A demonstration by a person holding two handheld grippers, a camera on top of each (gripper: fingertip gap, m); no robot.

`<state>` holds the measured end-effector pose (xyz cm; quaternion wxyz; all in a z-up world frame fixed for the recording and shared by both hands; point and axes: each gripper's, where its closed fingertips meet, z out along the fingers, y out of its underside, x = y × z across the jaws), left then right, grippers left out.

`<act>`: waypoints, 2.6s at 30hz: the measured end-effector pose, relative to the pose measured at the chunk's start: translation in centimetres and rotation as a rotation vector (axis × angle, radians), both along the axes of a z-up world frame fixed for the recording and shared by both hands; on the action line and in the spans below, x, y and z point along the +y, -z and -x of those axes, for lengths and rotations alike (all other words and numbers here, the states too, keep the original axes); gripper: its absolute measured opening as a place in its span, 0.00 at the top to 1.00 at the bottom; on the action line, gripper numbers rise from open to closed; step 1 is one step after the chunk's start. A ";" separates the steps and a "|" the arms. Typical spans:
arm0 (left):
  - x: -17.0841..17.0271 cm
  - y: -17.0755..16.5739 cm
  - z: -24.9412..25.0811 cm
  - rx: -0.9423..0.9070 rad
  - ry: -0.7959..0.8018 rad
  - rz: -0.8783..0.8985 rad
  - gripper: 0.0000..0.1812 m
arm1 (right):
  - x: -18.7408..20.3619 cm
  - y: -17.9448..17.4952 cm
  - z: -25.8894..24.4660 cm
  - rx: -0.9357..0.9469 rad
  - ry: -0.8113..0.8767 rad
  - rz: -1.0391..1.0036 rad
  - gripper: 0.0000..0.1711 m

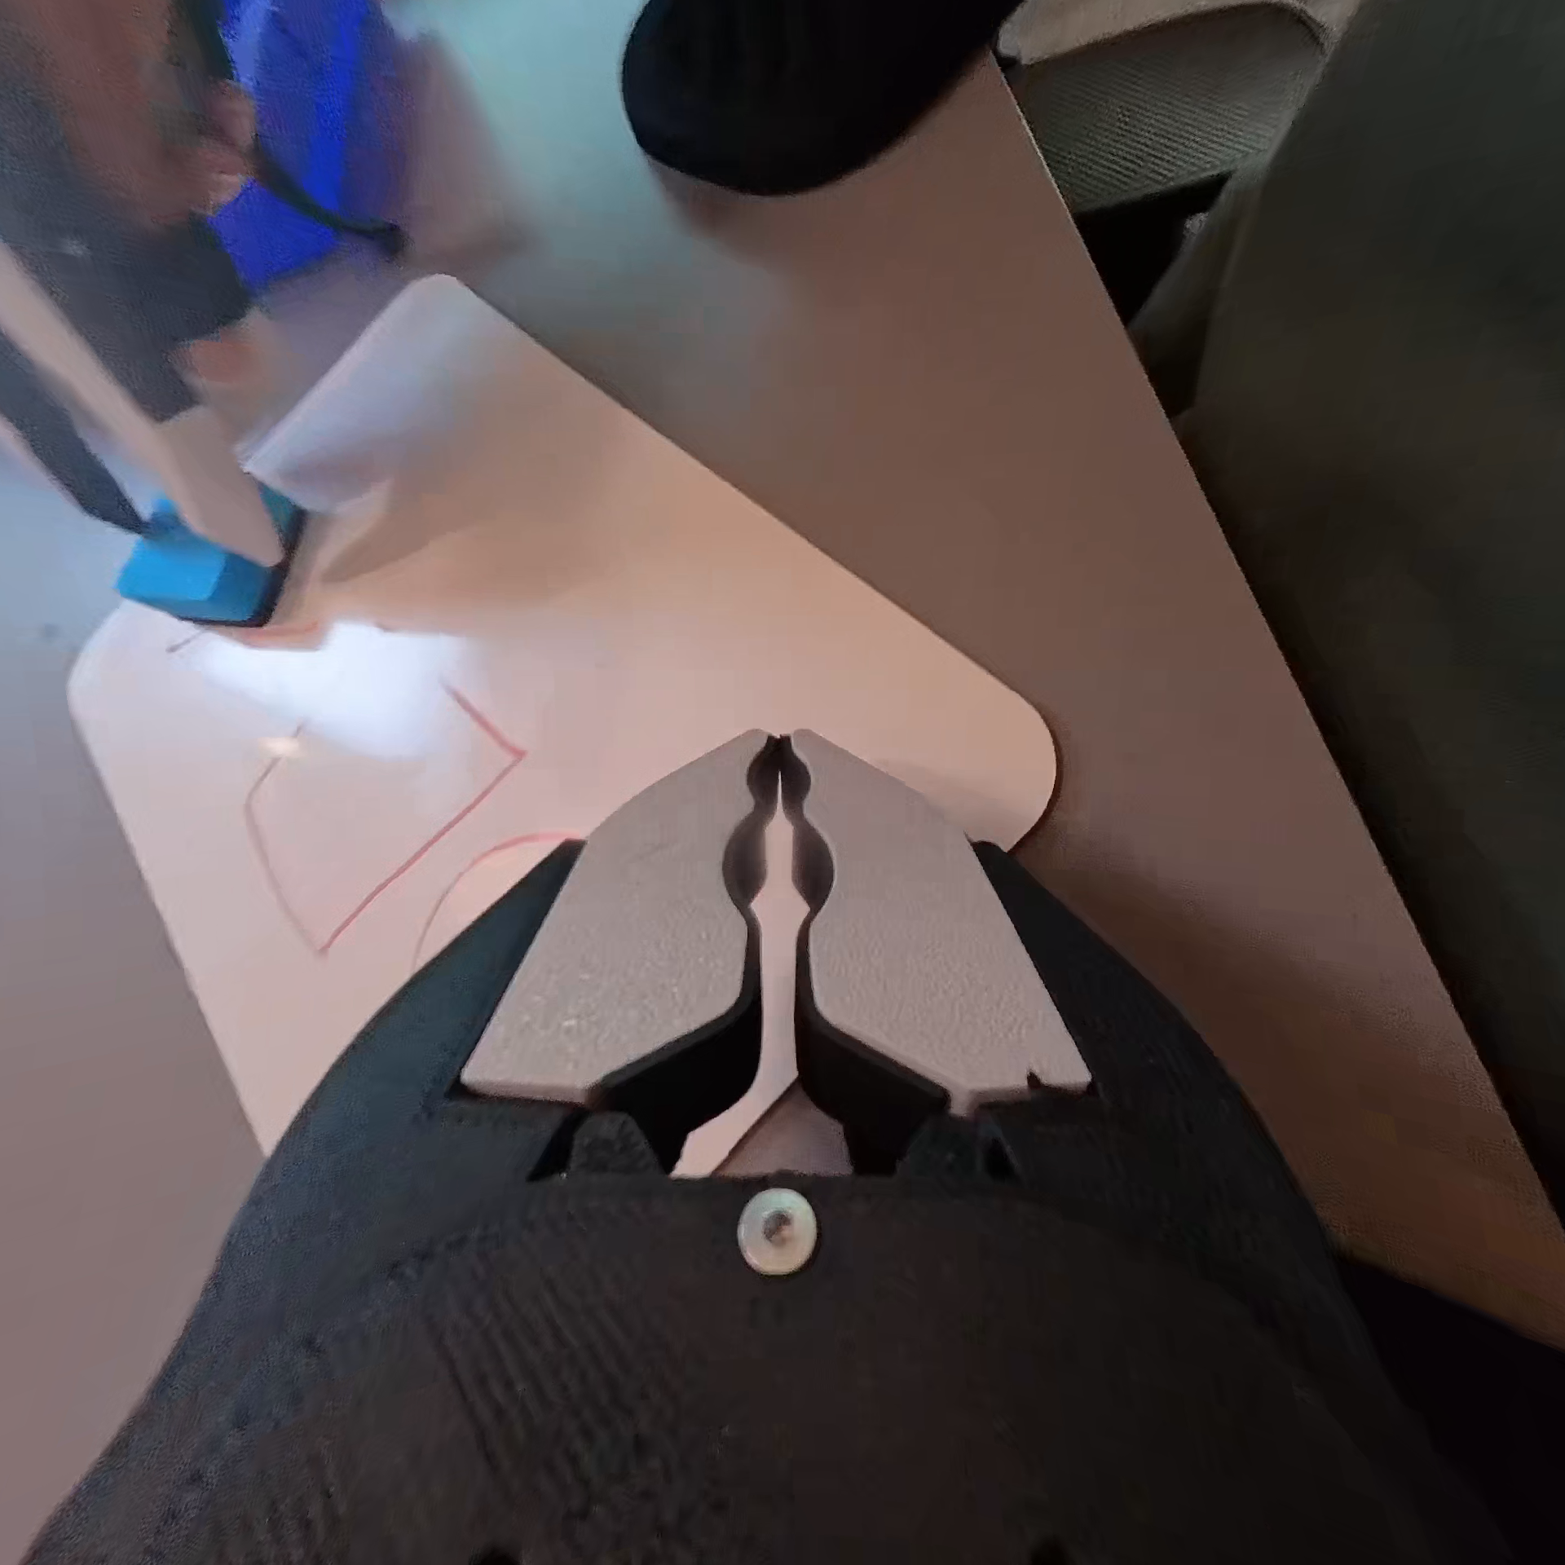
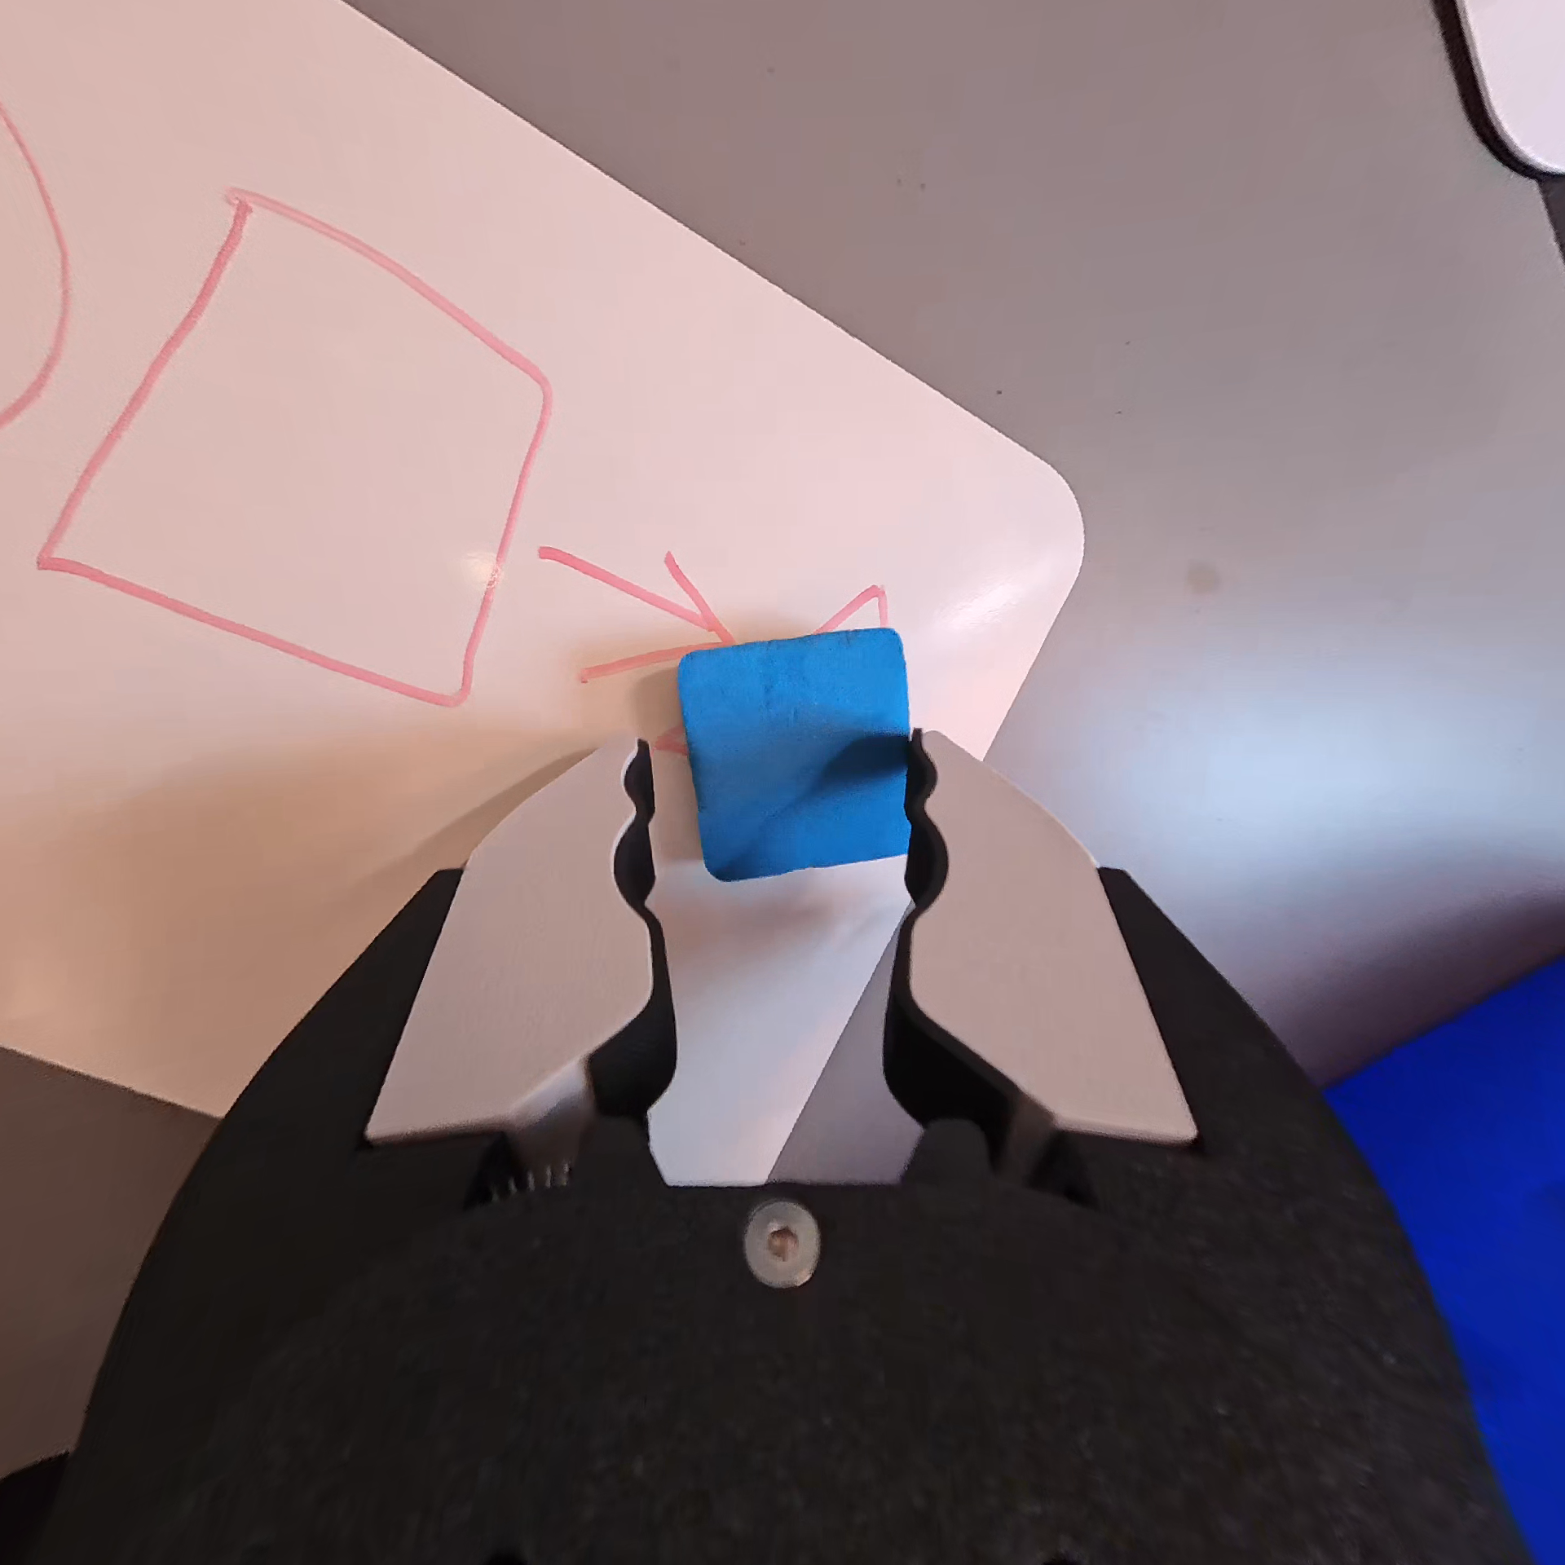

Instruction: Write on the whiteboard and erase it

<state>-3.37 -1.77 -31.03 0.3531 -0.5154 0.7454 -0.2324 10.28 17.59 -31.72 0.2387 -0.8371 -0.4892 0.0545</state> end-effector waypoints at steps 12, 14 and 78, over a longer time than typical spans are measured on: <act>-1.5 2.1 -1.3 0.118 0.085 0.102 1.00 | 0.1 0.4 1.0 0.064 -0.029 0.074 0.72; -1.4 2.1 -1.3 0.114 0.092 0.076 1.00 | -1.0 0.4 2.8 0.081 -0.070 0.098 0.72; -1.5 2.1 -0.7 0.113 0.093 0.047 1.00 | 1.0 0.6 4.2 -0.109 -0.124 0.121 0.72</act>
